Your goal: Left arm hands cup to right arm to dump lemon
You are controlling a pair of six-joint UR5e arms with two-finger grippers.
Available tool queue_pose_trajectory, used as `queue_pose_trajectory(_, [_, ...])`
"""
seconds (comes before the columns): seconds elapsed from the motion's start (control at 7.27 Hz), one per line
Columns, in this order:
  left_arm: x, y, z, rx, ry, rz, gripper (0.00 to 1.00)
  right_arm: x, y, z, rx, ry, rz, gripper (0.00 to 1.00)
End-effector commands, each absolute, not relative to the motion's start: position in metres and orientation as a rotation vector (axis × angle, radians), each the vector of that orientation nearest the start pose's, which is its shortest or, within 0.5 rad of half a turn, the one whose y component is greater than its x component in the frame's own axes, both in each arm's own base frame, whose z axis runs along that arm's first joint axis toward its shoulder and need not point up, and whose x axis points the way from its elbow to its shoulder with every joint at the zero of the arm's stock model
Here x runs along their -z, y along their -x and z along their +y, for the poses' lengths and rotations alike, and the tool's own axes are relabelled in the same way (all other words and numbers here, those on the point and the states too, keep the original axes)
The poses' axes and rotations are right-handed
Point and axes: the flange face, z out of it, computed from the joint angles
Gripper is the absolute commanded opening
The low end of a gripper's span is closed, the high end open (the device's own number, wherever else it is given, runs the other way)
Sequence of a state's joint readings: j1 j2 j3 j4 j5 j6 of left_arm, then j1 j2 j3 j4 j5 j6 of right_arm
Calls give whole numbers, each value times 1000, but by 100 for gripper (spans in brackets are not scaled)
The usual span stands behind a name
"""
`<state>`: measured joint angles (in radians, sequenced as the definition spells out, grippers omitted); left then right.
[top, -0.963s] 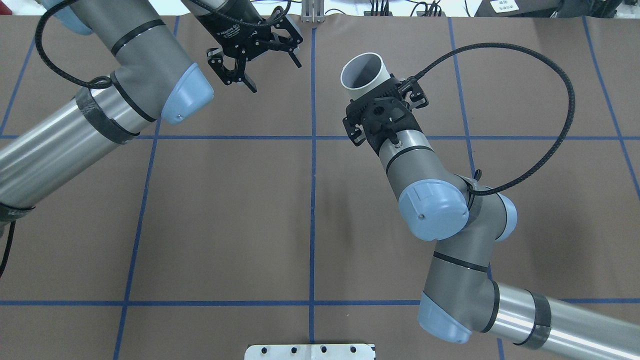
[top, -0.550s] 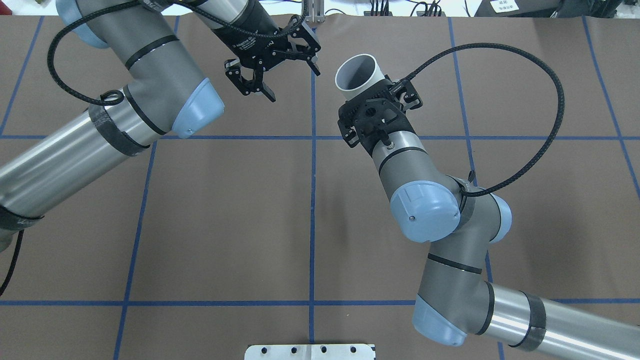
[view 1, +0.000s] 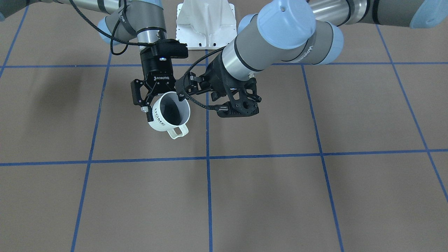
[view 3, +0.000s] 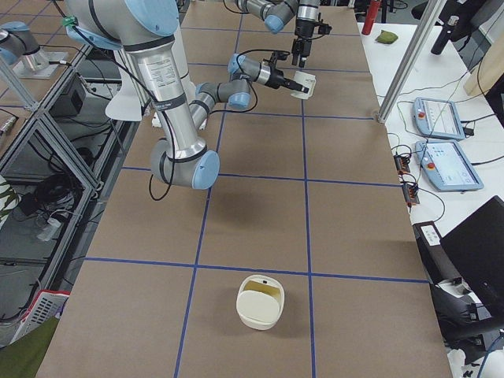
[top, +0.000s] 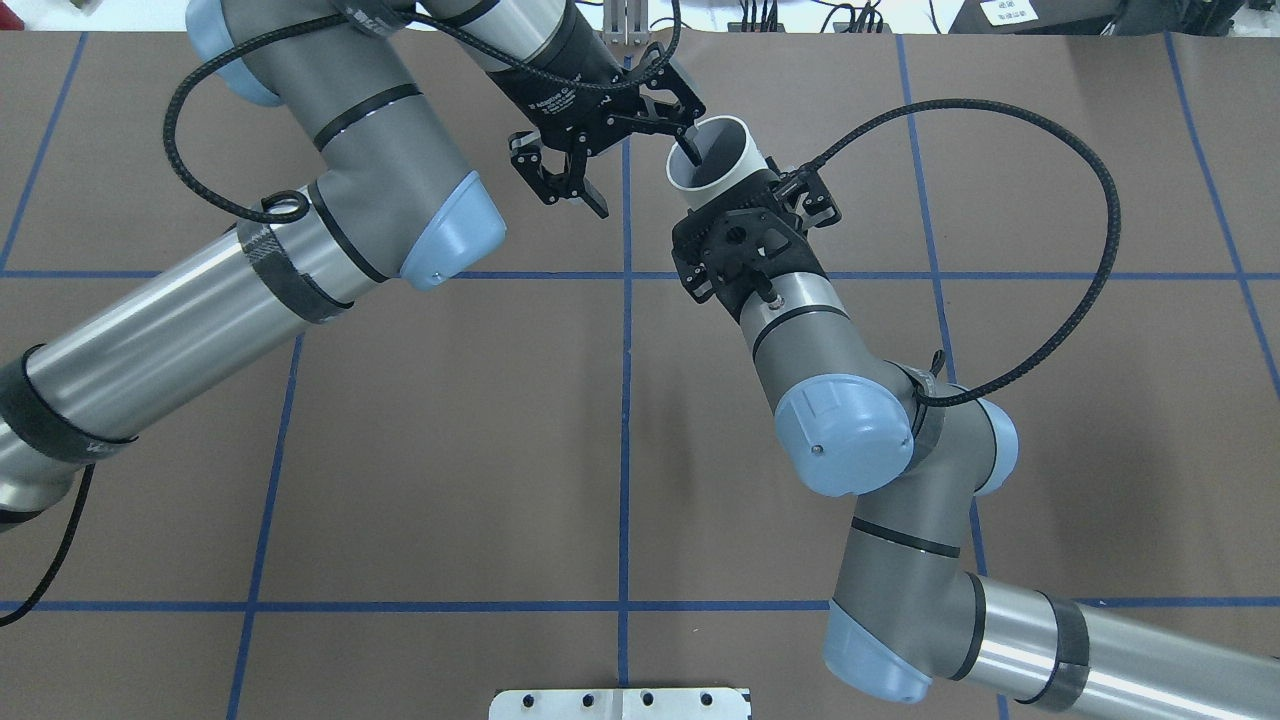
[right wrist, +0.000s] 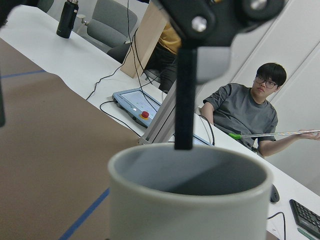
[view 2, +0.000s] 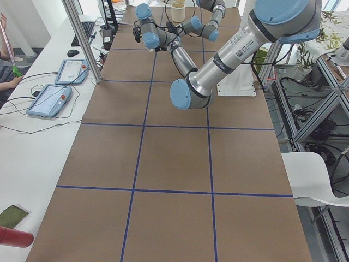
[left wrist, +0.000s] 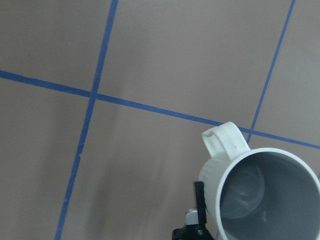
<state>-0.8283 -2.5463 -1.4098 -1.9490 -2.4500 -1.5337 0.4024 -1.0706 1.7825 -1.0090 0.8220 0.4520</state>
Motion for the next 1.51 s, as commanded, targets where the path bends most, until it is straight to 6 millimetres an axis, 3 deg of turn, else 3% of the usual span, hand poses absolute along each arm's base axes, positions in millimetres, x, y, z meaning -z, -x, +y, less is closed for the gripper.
queue_pose_trajectory(0.0, [-57, -460, -578, 139, 227, 1318, 100, -205, 475, -418, 128, -1287, -431, 4])
queue_pose_trajectory(0.41, [-60, -464, -583, 142, 230, 1314, 93, -205, 474, -417, 127, -1288, -434, 4])
queue_pose_trajectory(0.96, [-54, -465, -582, 137, 227, 1319, 54, -205, 474, -417, 126, -1290, -438, 6])
queue_pose_trajectory(1.38, [-54, -469, -580, 129, 229, 1319, 42, -205, 474, -417, 124, -1291, -439, 6])
